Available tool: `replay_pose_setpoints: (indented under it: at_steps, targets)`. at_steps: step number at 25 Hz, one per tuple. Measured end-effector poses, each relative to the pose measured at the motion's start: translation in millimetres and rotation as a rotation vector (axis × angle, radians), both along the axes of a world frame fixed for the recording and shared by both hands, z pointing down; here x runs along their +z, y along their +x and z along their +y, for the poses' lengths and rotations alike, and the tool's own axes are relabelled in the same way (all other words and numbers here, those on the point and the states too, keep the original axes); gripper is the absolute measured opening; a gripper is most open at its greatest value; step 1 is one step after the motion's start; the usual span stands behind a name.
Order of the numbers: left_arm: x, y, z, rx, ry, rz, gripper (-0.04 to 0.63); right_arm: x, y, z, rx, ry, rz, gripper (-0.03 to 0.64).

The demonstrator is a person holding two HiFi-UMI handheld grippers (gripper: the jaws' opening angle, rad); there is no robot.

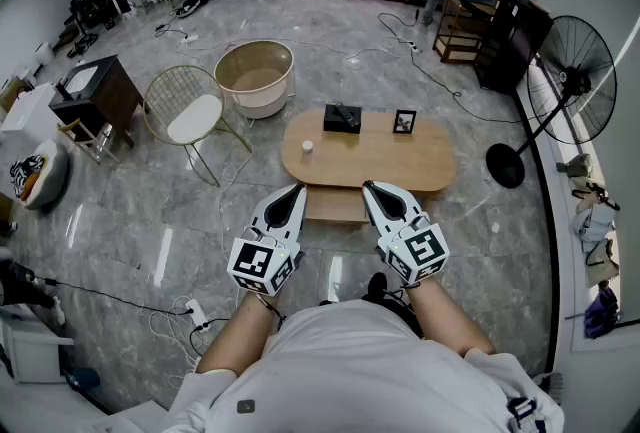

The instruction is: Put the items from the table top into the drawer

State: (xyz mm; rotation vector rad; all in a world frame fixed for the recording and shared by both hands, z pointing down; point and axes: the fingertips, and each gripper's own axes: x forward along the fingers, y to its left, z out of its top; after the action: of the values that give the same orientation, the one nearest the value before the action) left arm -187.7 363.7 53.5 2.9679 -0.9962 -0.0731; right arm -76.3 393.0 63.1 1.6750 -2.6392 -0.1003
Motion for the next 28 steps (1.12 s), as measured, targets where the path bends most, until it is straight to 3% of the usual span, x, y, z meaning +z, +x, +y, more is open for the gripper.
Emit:
replay_pose_setpoints:
  at_steps: [17, 28]
  targets:
    - [8.0, 6.9, -26.9, -0.024, -0.023, -0.004, 0.009, 4.8, 11.0, -26.3, -0.024, -0.012, -0.015, 0.025]
    - [18.9, 68.6, -82.0, -0.061, -0.050, -0.034, 0.009, 21.4, 71.0, -87.9, -0.081, -0.050, -0.052, 0.025]
